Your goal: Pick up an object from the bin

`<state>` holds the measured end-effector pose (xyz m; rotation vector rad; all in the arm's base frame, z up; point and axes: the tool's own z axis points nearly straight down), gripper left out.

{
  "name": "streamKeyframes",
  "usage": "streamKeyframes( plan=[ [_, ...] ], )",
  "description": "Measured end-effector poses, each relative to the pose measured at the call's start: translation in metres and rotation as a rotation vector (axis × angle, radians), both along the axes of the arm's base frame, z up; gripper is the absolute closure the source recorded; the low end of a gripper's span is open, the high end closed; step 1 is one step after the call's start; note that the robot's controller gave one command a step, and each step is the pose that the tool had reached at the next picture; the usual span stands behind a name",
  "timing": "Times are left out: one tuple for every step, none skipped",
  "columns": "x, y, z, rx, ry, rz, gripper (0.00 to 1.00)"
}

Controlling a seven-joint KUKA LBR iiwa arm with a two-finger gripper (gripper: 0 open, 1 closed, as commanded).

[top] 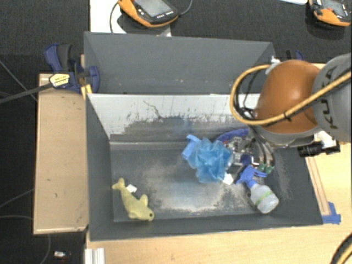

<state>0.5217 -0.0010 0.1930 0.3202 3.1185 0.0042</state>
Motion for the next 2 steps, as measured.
streamKeyframes(
  plan=[
    [-0.021, 0.008, -0.05, 0.002, 0.003, -0.123, 1.0],
    [0.007, 0.029, -0.103, 0.001, -0.011, -0.034, 1.0]
  ],
)
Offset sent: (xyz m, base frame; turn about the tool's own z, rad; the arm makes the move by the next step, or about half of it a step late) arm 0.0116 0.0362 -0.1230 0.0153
